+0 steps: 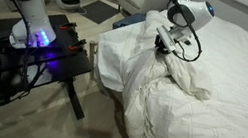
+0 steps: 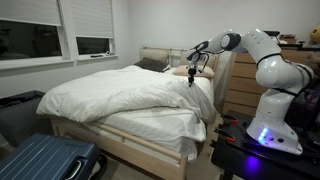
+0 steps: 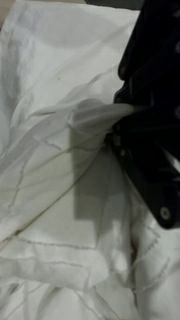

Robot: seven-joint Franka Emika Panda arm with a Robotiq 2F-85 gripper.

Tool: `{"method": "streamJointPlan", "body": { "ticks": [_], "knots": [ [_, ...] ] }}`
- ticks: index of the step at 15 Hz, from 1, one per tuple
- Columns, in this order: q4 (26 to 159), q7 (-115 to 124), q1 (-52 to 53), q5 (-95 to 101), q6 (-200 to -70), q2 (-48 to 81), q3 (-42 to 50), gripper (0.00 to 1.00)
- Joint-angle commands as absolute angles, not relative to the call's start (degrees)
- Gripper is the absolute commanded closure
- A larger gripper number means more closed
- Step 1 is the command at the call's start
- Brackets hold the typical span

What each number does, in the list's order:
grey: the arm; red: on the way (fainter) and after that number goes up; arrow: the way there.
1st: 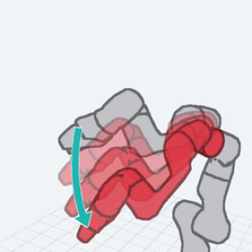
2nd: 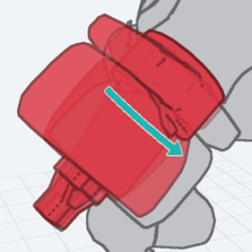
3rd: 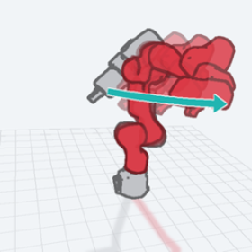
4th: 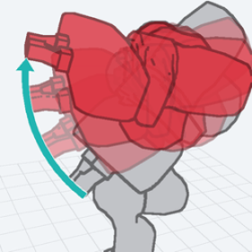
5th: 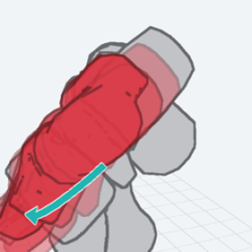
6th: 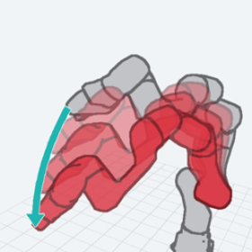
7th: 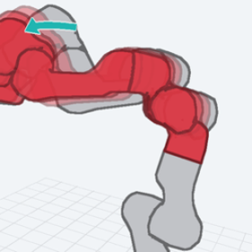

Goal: Lay the duvet flat on the bottom right side of the bed

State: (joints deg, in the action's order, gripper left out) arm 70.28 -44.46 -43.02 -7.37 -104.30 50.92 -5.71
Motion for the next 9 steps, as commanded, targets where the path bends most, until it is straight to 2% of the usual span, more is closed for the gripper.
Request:
{"method": "streamJointPlan", "body": {
  "ticks": [1, 5, 9],
  "knots": [
    [84.2, -48.2, -43.6, -8.9, -113.8, 40.1, -7.5, 0.99],
    [94.8, -49.3, -43.4, -10.5, -123.1, 32.7, -9.3, 0.99],
    [102.3, -50.9, -39.1, -16.7, -128.8, 26.8, -6.3, 0.99]
  ]
}}
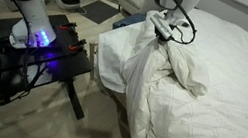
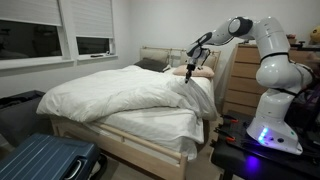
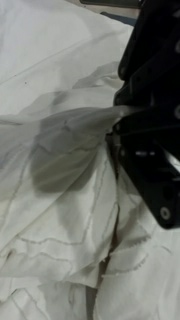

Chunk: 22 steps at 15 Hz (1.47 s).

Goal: Lay the duvet flat on the bottom right side of the bed

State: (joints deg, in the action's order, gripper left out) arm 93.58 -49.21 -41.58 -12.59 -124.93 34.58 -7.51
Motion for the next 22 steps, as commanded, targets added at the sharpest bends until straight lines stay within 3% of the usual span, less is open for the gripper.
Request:
{"method": "streamJointPlan", "body": {
  "ticks": [1, 10, 12, 20, 22],
  "knots": [
    [104.0, -51.2, -38.5, -17.7, -130.0, 25.6, -6.1, 0.99],
    [117.8, -55.4, -31.6, -20.6, -136.5, 16.2, -1.1, 0.99],
    [113.4, -54.6, -30.7, -19.8, -135.1, 20.9, 1.1, 0.95],
    [113.0, -54.5, -30.0, -19.6, -135.2, 21.9, 2.3, 0.95],
    [113.8, -54.4, -29.3, -19.5, -135.6, 21.1, 2.2, 0.99]
  ]
}}
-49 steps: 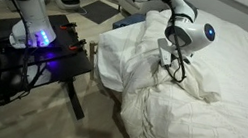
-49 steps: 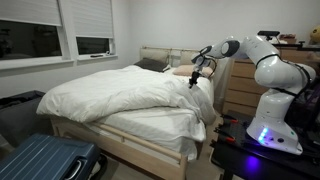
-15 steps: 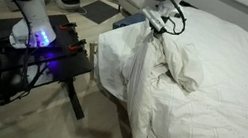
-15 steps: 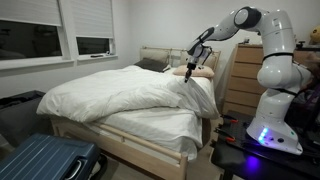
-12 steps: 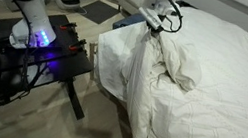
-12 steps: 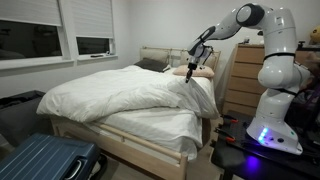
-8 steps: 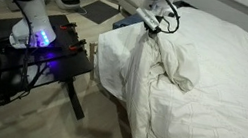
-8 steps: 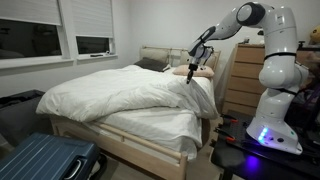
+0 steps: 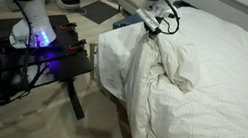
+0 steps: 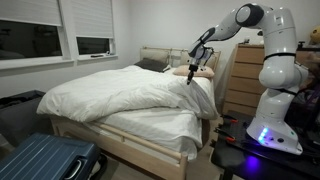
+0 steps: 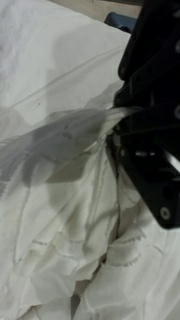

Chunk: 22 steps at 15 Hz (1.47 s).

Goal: Lay the duvet flat on the bottom right side of the bed

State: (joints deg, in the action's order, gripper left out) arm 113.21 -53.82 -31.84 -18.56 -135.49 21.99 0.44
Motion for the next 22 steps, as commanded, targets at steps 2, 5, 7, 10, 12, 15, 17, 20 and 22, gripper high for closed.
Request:
{"method": "streamJointPlan", "body": {
  "ticks": [2, 5, 7, 10, 12, 15, 17, 20, 22],
  "knots": [
    [114.7, -54.7, -26.9, -18.3, -135.2, 19.7, 2.0, 0.99],
    [115.4, -55.3, -22.5, -14.5, -134.5, 18.5, 1.1, 0.99],
    [115.8, -56.6, -19.9, -12.7, -133.8, 17.9, 0.1, 0.99],
    [116.5, -59.5, -16.6, -11.4, -131.8, 17.4, -1.8, 0.99],
    [117.3, -62.1, -14.8, -11.2, -130.6, 17.4, -2.9, 0.99],
    [118.5, -66.0, -12.3, -9.9, -128.7, 17.4, -4.3, 0.99],
    [119.3, -68.9, -10.9, -9.5, -127.6, 17.5, -5.3, 0.99],
    [119.8, -72.9, -8.6, -8.3, -125.2, 17.7, -6.7, 0.99],
    [119.4, -75.5, -7.2, -7.0, -123.1, 17.9, -7.5, 0.99]
  ]
}}
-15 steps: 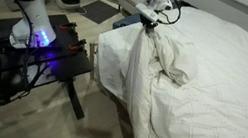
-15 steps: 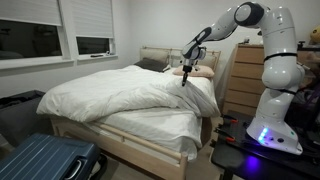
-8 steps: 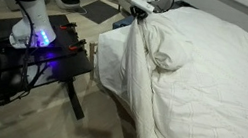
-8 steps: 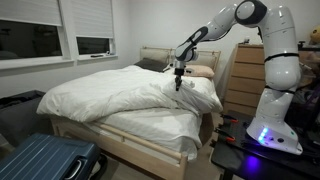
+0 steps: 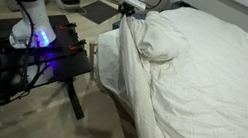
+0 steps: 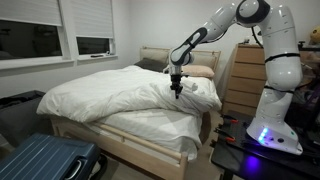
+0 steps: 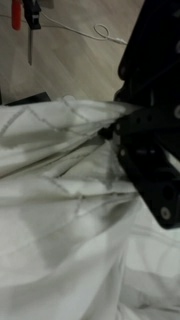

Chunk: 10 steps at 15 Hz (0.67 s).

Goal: Lay the duvet flat on the bottom right side of the bed

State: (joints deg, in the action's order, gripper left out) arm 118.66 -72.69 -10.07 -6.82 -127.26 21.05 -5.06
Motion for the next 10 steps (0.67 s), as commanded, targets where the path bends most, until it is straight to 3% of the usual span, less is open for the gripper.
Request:
{"method": "streamJointPlan", "body": {
  "ticks": [1, 10],
  "knots": [
    [119.1, -76.9, -6.5, -6.5, -122.0, 18.0, -7.9, 0.99],
    [117.9, -92.6, -2.0, -4.3, -112.2, 17.9, -11.1, 0.99]
  ]
}}
